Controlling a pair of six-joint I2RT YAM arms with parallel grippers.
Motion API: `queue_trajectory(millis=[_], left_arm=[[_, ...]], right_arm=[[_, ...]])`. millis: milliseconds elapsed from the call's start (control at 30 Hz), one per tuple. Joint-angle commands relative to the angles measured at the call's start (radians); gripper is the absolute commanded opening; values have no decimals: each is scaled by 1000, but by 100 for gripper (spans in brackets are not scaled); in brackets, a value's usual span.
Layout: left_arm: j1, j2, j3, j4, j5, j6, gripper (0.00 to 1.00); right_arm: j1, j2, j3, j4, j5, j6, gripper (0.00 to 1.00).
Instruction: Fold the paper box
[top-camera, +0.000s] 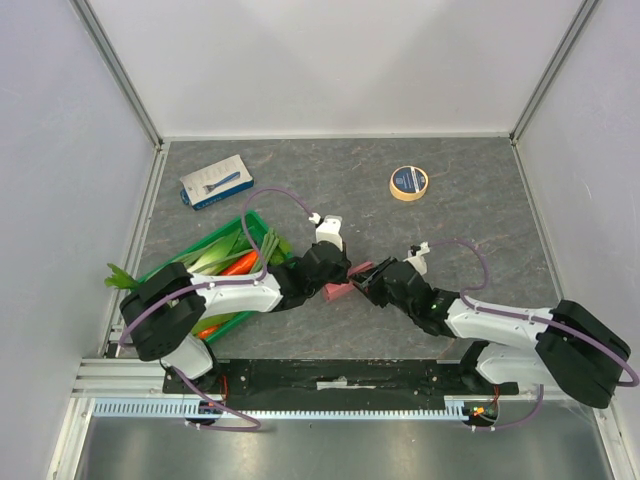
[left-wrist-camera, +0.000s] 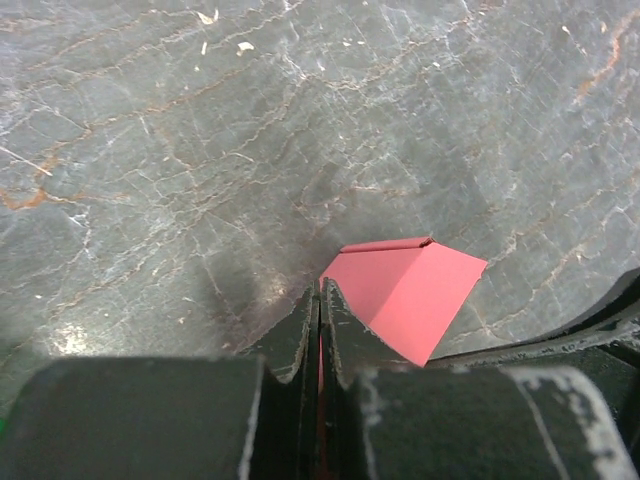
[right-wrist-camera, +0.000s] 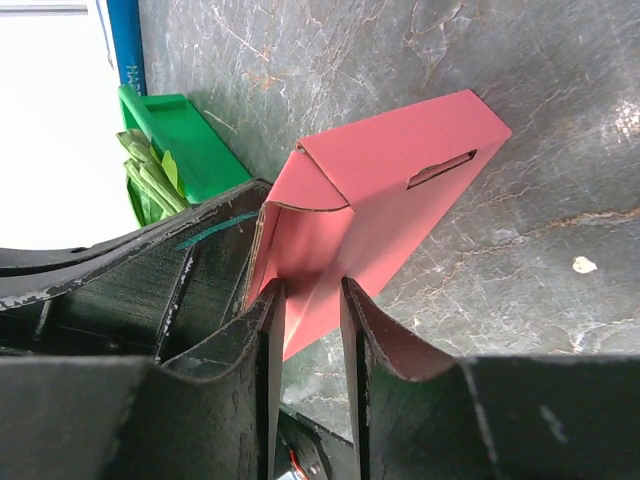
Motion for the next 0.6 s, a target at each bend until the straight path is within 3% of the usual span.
queue_trajectory(millis=[0, 233, 400, 567], left_arm=[[-42, 52, -25, -86, -5, 7, 8], [-40, 70, -11, -106, -15, 20, 12], [-5, -21, 54, -215, 135, 77, 39], [60, -173, 61, -282, 222, 71, 48]], right_arm=[[-7, 50, 32, -59, 91, 26, 34], [-6, 79, 44, -42, 92, 56, 35], [-7, 35, 36, -102, 130, 6, 36], [-7, 30, 33, -116, 144, -16, 36]])
